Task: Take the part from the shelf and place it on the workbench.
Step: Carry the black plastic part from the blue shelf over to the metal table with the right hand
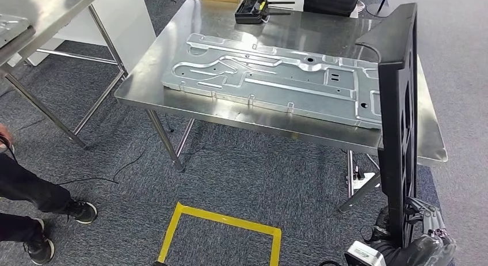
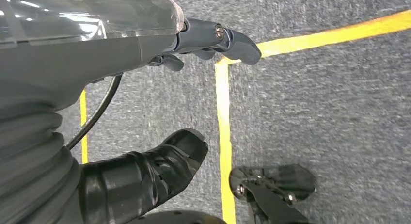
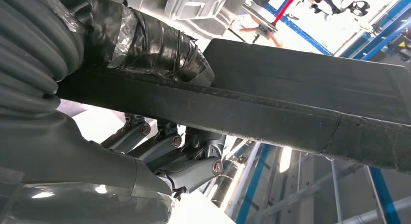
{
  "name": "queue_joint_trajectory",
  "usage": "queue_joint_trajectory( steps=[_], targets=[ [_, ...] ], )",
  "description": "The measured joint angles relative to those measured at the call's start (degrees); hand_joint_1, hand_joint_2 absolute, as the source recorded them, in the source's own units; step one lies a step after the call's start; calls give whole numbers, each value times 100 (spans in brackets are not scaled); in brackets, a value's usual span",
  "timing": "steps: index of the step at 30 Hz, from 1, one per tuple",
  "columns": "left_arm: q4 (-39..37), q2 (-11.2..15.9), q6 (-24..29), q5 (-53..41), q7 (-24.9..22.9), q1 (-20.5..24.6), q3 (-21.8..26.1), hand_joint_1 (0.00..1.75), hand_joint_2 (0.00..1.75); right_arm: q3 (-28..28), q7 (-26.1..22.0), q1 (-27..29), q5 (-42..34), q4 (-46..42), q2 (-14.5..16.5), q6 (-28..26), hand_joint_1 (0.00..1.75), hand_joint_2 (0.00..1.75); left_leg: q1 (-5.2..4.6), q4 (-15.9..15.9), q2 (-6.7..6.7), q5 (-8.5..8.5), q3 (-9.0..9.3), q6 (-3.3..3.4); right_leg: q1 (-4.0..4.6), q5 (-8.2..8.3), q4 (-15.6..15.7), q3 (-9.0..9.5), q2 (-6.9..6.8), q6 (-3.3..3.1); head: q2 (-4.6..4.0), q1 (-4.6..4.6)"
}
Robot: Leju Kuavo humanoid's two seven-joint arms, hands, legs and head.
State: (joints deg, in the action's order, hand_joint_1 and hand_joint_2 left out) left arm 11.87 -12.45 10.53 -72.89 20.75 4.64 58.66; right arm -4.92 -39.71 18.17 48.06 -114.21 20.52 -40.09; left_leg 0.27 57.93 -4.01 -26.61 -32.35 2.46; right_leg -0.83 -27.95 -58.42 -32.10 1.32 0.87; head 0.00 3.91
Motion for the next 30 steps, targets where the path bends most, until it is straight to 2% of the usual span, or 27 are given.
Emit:
queue_joint_trajectory(
  steps=[2,3,5,6,7,8,10,11,12,15,17,18,20,21,22,23,25,26,27,28,30],
  targets=[
    [0,-4,-24,2,17,0,0,0,175,0,-1,-3,0,-2,-1,-1,175,175,41,-107,25,54,56,35,12,-140,-176,-62,-30,30,0,8],
    [0,-7,-33,2,20,-2,0,0,175,0,-2,-4,0,-2,-2,-1,175,175,60,-142,42,75,77,49,9,-303,-438,-180,-48,45,0,13],
    [0,-7,-43,2,21,-6,0,0,175,0,-4,-2,0,4,-3,0,175,175,57,-144,68,76,72,61,-8,-665,-1184,-552,-68,82,0,16],
    [0,-7,-46,2,20,-9,0,0,175,0,-4,1,0,10,-4,0,175,175,56,-136,75,70,67,56,-21,-752,-1475,-701,-72,102,0,16],
    [0,-7,-47,2,20,-11,0,0,175,0,-3,3,-3,15,-4,1,175,175,57,-128,78,63,66,47,-35,-720,-1565,-752,-74,118,0,15],
    [0,-7,-48,2,20,-11,0,0,175,0,-2,3,-7,18,-4,1,175,175,60,-116,74,53,71,33,-52,-580,-1424,-686,-76,130,0,15],
    [0,-7,-55,4,21,-12,0,0,175,0,0,-1,-10,20,-4,1,175,175,69,-70,57,15,77,-17,-85,-193,-657,-305,-62,139,0,16],
    [0,-6,-64,5,22,-10,0,0,175,0,0,-3,-1,22,-4,1,175,175,65,-34,47,-11,68,-53,-83,-67,-323,-145,-43,121,0,15],
    [0,-5,-80,8,26,-8,0,0,175,0,0,-3,11,25,-5,1,175,175,58,-7,39,-30,57,-90,-77,-9,-112,-50,-29,94,0,13],
    [0,-4,-147,10,43,-12,2,0,175,0,1,-5,51,28,-6,1,175,175,56,-5,24,-49,37,-195,-47,-3,-56,-39,-37,-28,0,7],
    [0,-2,-166,10,44,-13,4,0,175,0,1,-8,84,26,-5,0,175,175,64,168,120,-179,-30,-248,-55,10,-28,-21,-86,-116,0,1],
    [0,-1,-166,10,43,-9,4,0,175,0,0,-6,101,25,-4,1,175,175,65,416,192,-329,-137,-265,-59,12,-16,-15,-121,-151,0,-4],
    [0,-1,-164,10,40,-1,4,0,175,0,0,0,120,26,-4,1,175,175,65,1161,298,-699,-493,-287,-37,0,-19,-13,-196,-190,0,-11],
    [0,-1,-163,10,37,-4,4,0,175,0,0,2,122,27,-4,1,175,175,67,1473,315,-803,-647,-292,-22,-6,-21,-10,-232,-199,0,-11],
    [0,-1,-162,11,32,-11,4,0,175,0,0,2,122,27,-4,1,175,175,67,1613,323,-803,-720,-289,-10,-12,-22,-5,-263,-205,0,-11],
    [0,-1,-161,11,26,-17,4,0,175,0,0,2,122,27,-4,1,175,175,65,1532,333,-692,-685,-276,2,-19,-22,5,-288,-208,0,-11],
    [0,2,-155,12,18,-22,5,0,175,0,0,2,122,27,-4,1,175,175,48,822,396,-292,-346,-210,17,-36,-22,35,-326,-200,0,-11],
    [0,5,-151,11,16,-17,6,0,175,0,0,2,122,27,-4,0,175,175,25,449,448,-151,-167,-175,31,-48,-26,47,-343,-187,0,-10],
    [0,8,-148,11,15,-9,8,0,175,0,0,2,122,27,-4,0,175,175,3,187,489,-70,-43,-146,39,-57,-28,54,-358,-167,0,-11],
    [0,11,-146,10,14,-3,11,0,175,0,0,2,123,27,-4,0,175,175,-18,57,511,-54,14,-128,45,-62,-29,56,-375,-144,0,-10],
    [0,13,-146,10,8,-7,18,0,175,0,0,1,126,27,-4,1,175,175,-26,14,474,-51,22,-95,55,-61,-10,70,-415,-86,0,-10]
  ],
)
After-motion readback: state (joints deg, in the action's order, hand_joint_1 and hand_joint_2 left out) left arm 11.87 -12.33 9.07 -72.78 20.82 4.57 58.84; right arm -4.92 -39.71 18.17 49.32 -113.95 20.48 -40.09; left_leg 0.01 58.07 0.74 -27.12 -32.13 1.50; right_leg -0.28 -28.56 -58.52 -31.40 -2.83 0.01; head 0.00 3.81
